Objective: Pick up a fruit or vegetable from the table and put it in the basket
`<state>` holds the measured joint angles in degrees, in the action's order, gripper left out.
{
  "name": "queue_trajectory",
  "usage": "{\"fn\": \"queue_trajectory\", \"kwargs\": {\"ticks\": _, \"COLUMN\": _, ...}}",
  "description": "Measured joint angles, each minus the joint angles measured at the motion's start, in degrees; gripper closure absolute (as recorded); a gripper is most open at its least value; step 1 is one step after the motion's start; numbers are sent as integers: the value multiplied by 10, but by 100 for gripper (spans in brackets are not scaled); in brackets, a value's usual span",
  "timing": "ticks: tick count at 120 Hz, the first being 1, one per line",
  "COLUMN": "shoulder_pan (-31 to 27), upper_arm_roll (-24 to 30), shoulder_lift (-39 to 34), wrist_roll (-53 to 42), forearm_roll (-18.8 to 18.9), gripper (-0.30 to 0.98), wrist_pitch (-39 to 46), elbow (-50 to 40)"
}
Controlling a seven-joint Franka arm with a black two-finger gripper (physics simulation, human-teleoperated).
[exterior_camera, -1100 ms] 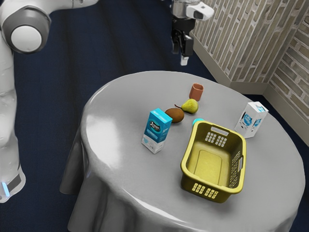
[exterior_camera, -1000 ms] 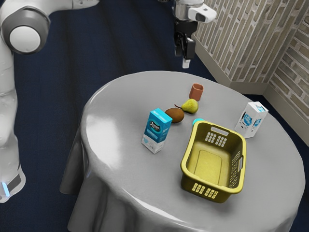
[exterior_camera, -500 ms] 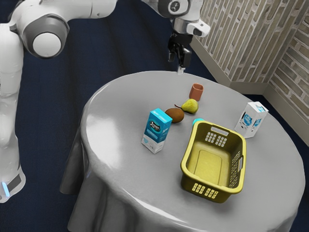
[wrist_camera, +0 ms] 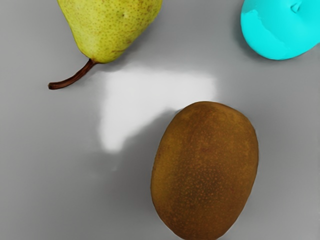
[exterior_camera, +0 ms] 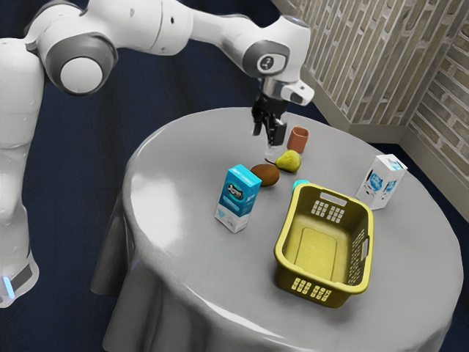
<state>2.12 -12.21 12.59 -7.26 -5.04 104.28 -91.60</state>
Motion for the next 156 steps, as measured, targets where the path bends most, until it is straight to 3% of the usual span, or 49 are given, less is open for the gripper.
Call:
{"fn": "queue_trajectory", "kwargs": {"ticks": 41, "shoulder_pan": 20, "upper_arm_roll": 1, "shoulder_lift": 6, "wrist_roll": 1, "forearm_roll": -1, "gripper": 0, "wrist_pitch": 55, "elbow": -42}}
{"fn": "queue_trajectory", "kwargs": {"ticks": 118, "shoulder_pan": 18, "upper_arm_roll": 0, "shoulder_lift": 48, "wrist_roll": 0, "forearm_roll": 0, "gripper": 0, "wrist_pitch": 74, "elbow": -44}}
{"fn": "queue_trajectory", "kwargs": {"ticks": 156, "shoulder_pan": 18, "upper_arm_roll": 0, "shoulder_lift": 64, "wrist_roll": 0, "forearm_roll": -5, "gripper": 21, "wrist_pitch": 80, "elbow": -43}}
